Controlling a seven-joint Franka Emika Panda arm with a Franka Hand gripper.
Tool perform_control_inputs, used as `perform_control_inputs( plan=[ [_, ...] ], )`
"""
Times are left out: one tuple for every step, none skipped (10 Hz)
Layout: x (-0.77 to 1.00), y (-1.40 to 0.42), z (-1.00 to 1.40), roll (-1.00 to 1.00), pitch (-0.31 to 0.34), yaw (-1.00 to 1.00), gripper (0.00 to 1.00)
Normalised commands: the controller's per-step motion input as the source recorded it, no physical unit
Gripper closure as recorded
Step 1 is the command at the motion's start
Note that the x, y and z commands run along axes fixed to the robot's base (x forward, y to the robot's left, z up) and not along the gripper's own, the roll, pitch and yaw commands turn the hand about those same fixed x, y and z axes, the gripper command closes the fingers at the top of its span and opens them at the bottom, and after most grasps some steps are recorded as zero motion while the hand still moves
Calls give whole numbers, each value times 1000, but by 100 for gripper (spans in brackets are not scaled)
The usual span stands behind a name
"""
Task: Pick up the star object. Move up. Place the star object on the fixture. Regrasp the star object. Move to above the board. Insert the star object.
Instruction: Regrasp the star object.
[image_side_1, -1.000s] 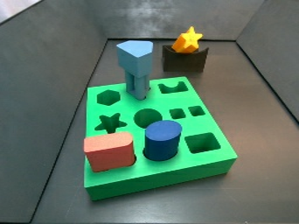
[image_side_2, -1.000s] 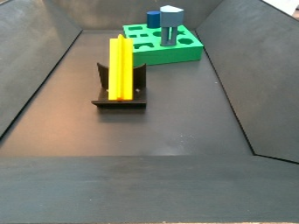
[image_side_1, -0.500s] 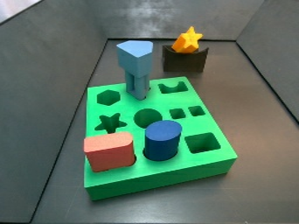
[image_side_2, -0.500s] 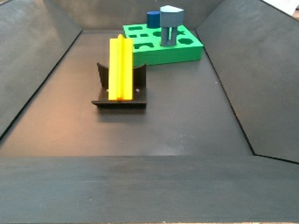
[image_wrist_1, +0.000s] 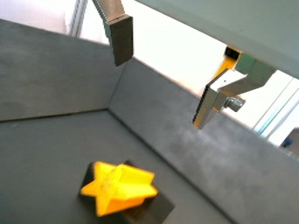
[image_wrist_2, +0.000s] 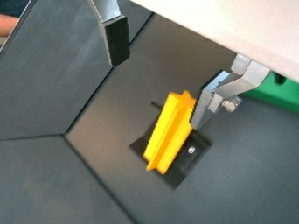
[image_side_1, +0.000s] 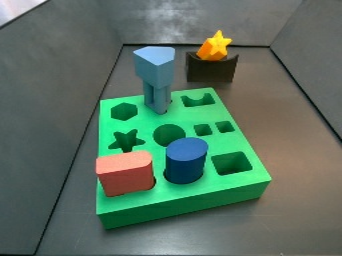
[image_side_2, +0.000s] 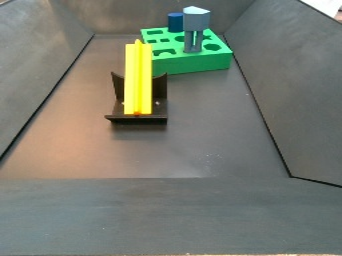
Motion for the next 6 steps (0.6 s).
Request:
perform_control_inputs(
  plan=[
    [154,-55,-14,1000,245,199,0],
    [161,-57,-13,1000,256,234,0],
    [186,-60,-13,780,211,259,0],
    [199,-61,-14,671,185,271,0],
    [227,-64,-14,447,134,277,0],
    [246,-54,-7,264,89,272,0]
  ],
)
